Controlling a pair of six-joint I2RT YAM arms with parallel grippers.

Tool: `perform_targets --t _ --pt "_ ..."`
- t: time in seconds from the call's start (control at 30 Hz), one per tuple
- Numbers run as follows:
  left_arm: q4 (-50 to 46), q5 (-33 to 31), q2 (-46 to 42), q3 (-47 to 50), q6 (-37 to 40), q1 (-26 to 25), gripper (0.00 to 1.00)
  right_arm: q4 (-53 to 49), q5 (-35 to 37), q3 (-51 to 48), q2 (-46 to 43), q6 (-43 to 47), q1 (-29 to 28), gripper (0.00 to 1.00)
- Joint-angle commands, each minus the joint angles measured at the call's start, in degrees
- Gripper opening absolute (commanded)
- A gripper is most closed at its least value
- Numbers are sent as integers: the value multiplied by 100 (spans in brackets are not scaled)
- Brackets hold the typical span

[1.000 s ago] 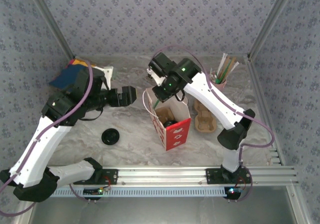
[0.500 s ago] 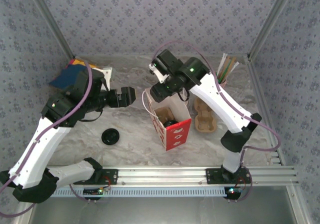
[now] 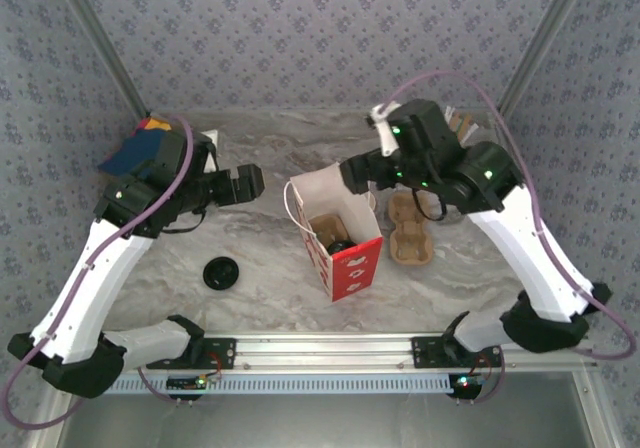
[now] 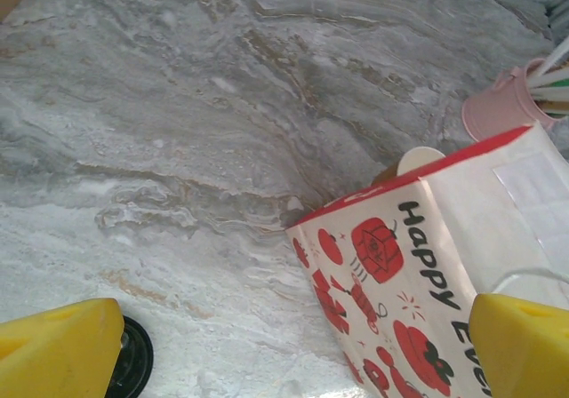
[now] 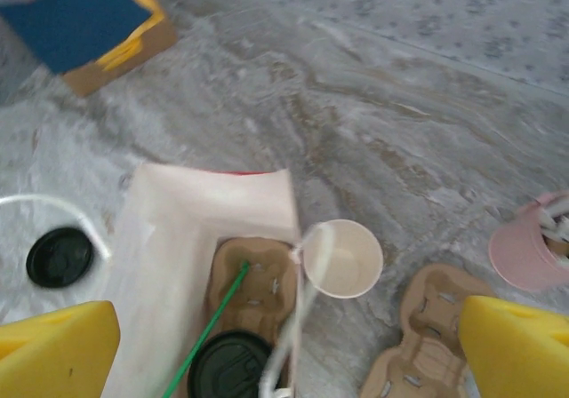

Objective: Pack the takeout coffee

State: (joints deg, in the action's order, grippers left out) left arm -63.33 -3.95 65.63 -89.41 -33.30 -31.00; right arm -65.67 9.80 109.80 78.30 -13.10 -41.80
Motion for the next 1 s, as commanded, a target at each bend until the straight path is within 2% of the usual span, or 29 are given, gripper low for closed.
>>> perform_targets --t 0.0,0.2,0.43,0.77,0.97 --pt "-137 -41 75 -132 21 188 100 609 -289 -653 -411 -528 572 100" --pt "-325 -44 442 -340 120 477 100 930 -919 -1705 -1087 -842 1500 100" --pt "-355 -86 899 -333 199 958 100 1137 -1464 -2331 -1429 -836 2051 100" --pt "-97 -243 1714 -305 602 2192 95 1329 -1917 -2334 -1368 -808 2164 100" --pt "152 -465 2431 -406 789 2803 86 1354 -2129 -2191 -1152 -808 2106 100"
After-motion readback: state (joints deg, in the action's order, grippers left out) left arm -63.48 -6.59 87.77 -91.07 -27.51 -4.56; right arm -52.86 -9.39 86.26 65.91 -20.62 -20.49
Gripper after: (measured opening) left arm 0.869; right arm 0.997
